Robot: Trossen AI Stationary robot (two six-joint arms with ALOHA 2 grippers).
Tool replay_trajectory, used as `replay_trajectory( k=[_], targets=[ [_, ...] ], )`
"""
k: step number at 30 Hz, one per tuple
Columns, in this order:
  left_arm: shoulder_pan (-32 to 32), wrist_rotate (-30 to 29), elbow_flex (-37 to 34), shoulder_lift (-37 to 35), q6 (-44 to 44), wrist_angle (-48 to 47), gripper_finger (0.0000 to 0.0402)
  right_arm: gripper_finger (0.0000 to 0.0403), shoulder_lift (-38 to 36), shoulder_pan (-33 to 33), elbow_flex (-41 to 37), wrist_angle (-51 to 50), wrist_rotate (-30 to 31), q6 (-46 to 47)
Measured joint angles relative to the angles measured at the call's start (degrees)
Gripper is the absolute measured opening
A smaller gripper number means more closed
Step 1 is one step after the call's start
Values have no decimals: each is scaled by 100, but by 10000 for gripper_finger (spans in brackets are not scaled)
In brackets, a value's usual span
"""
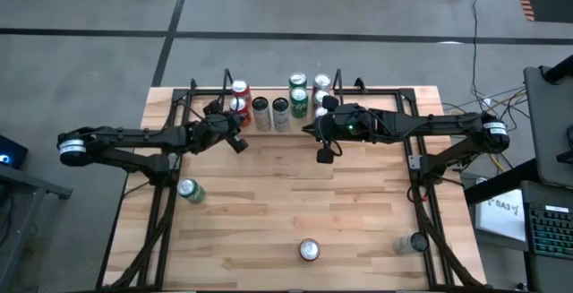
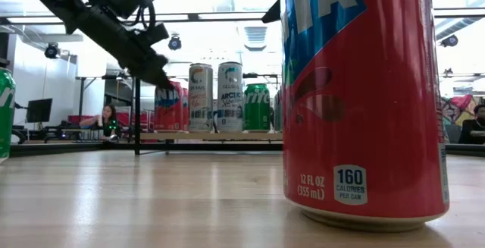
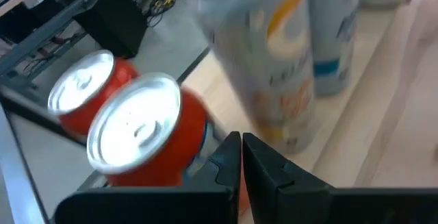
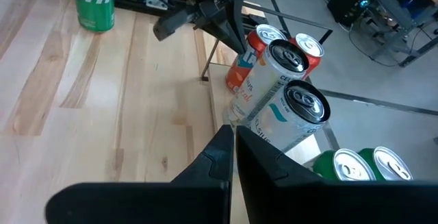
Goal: Sort soda cans
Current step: Put the white blue soda can on the shelf and align it with the other white blue soda can
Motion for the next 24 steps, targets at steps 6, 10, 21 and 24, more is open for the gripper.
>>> replay_trajectory(
  k=[6, 10, 21, 24],
  targets=[
    [-235, 298, 342, -176, -110, -158, 0, 9, 0, 0, 0, -2, 0, 41],
    [-609, 321, 638, -315, -121, -261, 0, 9, -39, 0, 0, -2, -3, 322],
    [-1884, 336, 1250, -356, -285, -232, 0, 9, -48, 128, 40, -137, -529, 1190],
    [-2063, 336, 1351, -356, -501, -216, 0, 9, -50, 274, 235, -430, -830, 1481]
  ],
)
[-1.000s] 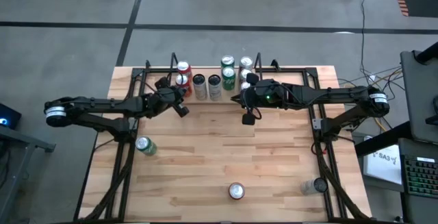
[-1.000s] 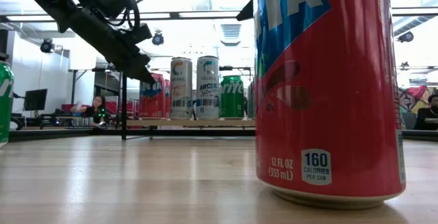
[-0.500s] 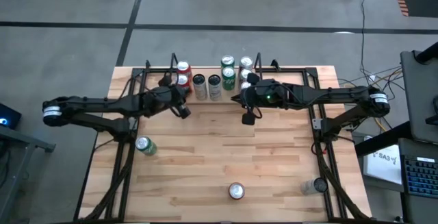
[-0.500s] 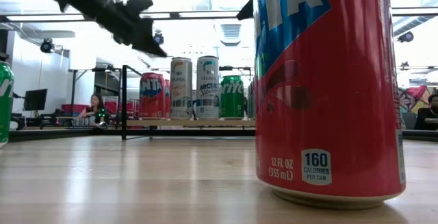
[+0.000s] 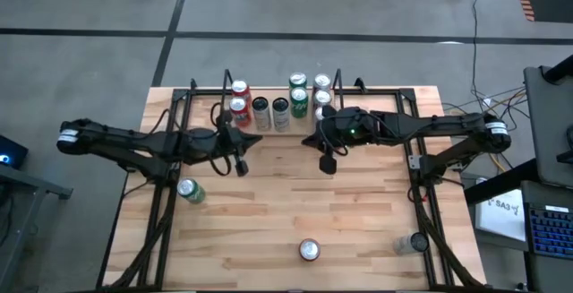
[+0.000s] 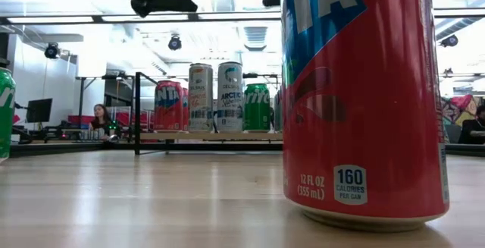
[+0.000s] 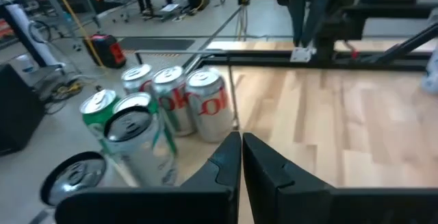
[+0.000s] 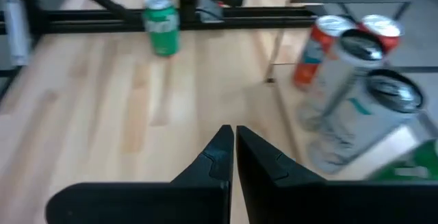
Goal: Sort soda cans
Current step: Put the white blue soda can on the shelf and align it with the other white blue soda can
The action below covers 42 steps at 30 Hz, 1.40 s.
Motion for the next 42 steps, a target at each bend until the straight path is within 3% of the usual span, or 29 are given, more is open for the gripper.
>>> replay_trajectory(
  k=[13, 23, 34, 42],
  targets=[
    [-84, 86, 344, 2, -141, 216, 0, 9, 4, 1180, 548, -1078, -118, 1699],
    [-412, 684, 72, 232, -151, 1623, 0, 9, 520, 2239, 1151, -2384, -130, 2988],
    [-1157, 660, 90, 984, -194, 2482, 0, 9, 922, 3069, 1461, -3657, -291, 3179],
    [-1607, 643, 97, 1349, -484, 2702, 0, 9, 924, 3756, 1450, -4107, -211, 3822]
  ],
)
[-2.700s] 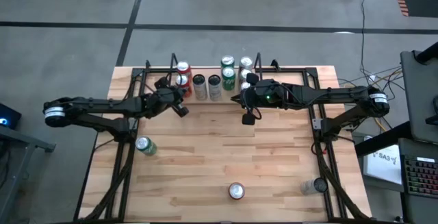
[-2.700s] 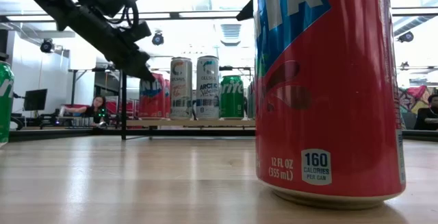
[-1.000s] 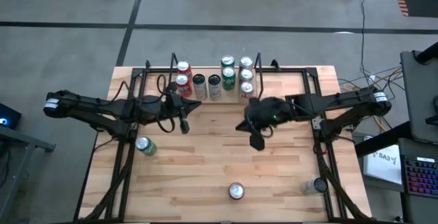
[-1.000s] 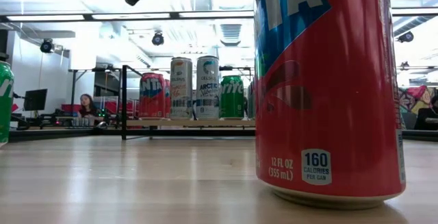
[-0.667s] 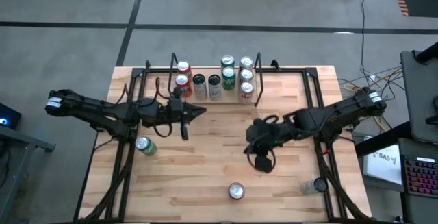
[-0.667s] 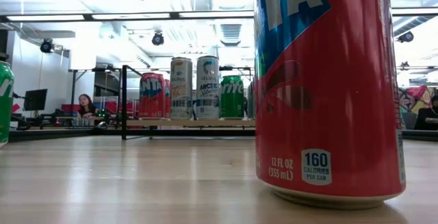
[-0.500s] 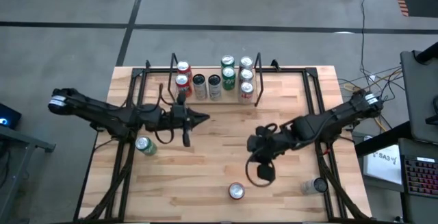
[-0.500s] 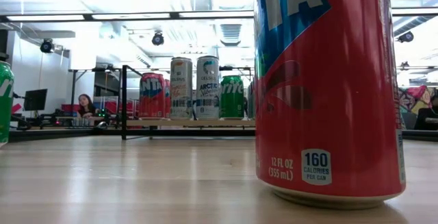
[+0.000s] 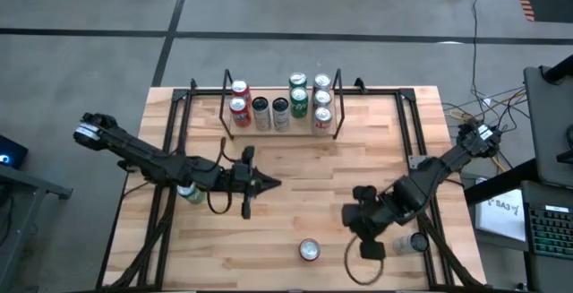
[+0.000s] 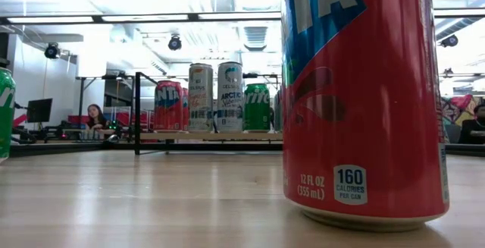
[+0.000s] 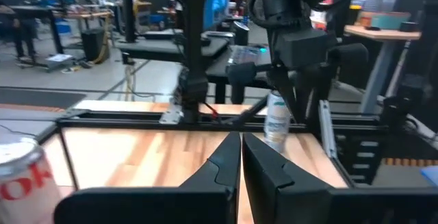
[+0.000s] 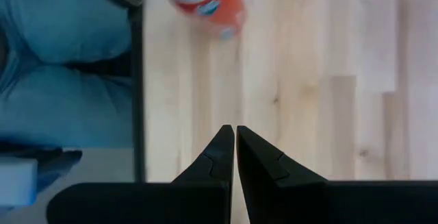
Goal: Sort soda cans
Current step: Put the white blue soda can on the shelf and align it with the other white blue soda can
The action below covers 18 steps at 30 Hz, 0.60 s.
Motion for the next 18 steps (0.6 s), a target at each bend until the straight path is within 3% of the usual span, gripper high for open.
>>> replay_trajectory(
  k=[4, 8, 13, 18],
  targets=[
    [-147, -2, 0, 186, -121, 201, 0, 9, -8, 257, 0, -104, -21, 525],
    [-214, -7, 0, 330, -137, 510, 0, 9, -52, 332, 0, -844, -48, 1877],
    [-220, -7, 0, 372, -121, 649, 0, 9, -55, 540, -2, -2041, -474, 3054],
    [-218, -14, 6, 358, -43, 674, 0, 9, -207, 800, -9, -2405, -769, 3800]
  ],
)
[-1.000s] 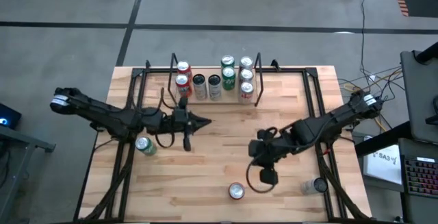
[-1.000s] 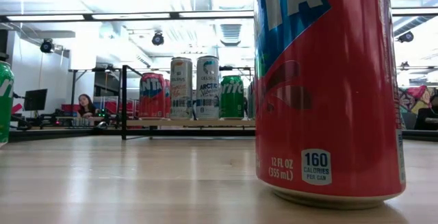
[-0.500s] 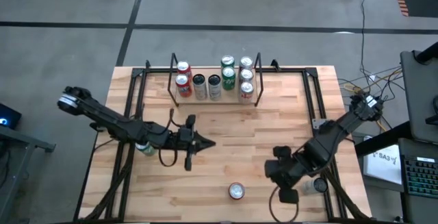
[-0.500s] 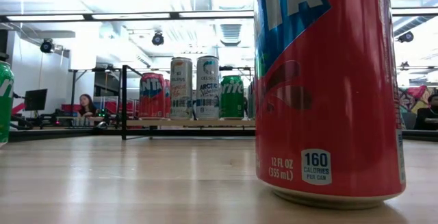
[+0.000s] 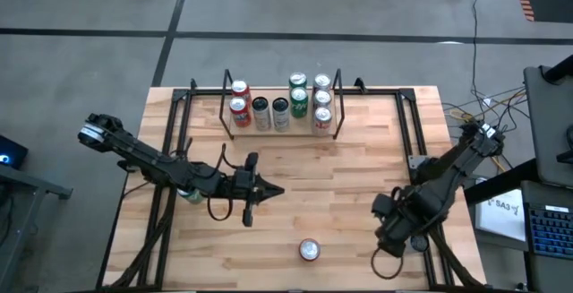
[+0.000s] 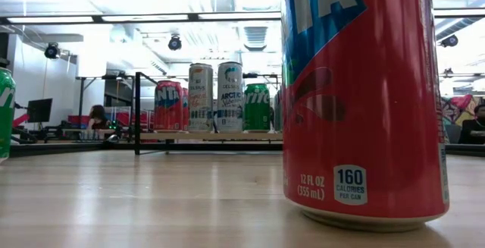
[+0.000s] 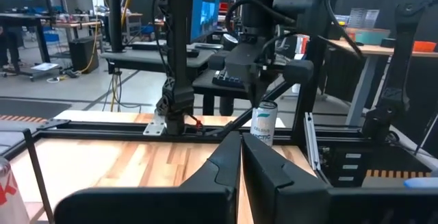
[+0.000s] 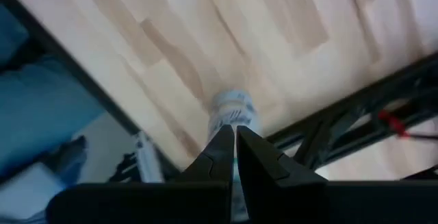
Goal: Sort soda cans
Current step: Put the white blue soda can on the shelf and align it with the other white blue soda can
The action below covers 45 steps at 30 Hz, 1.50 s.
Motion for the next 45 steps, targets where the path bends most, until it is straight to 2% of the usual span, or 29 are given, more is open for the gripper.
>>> replay_trajectory(
  k=[10, 19, 26, 32, 36, 40, 43, 45],
  targets=[
    [0, -13, 226, -6, 510, -27, 0, 9, -677, 749, -202, -44, 312, 2024],
    [0, -114, 439, -6, 914, -69, 0, 9, -938, 1347, -468, 136, 432, 3163],
    [9, -748, 455, -6, 1049, -67, 0, 9, -834, 1414, -470, 341, 474, 3389],
    [9, -893, 455, -6, 1170, -67, 0, 13, -757, 1412, -472, 352, 472, 3309],
    [9, -896, 455, -6, 1226, -66, 0, 47, -753, 1412, -472, 387, 387, 3374],
    [9, -898, 455, -6, 1230, -66, 0, 112, -753, 1412, -472, 338, 225, 3941],
    [9, -898, 455, -6, 1230, -67, 0, 161, -750, 1412, -472, -123, -83, 4280],
    [9, -898, 455, -6, 1230, -67, 0, 186, -752, 1427, -474, -217, 19, 4230]
  ],
)
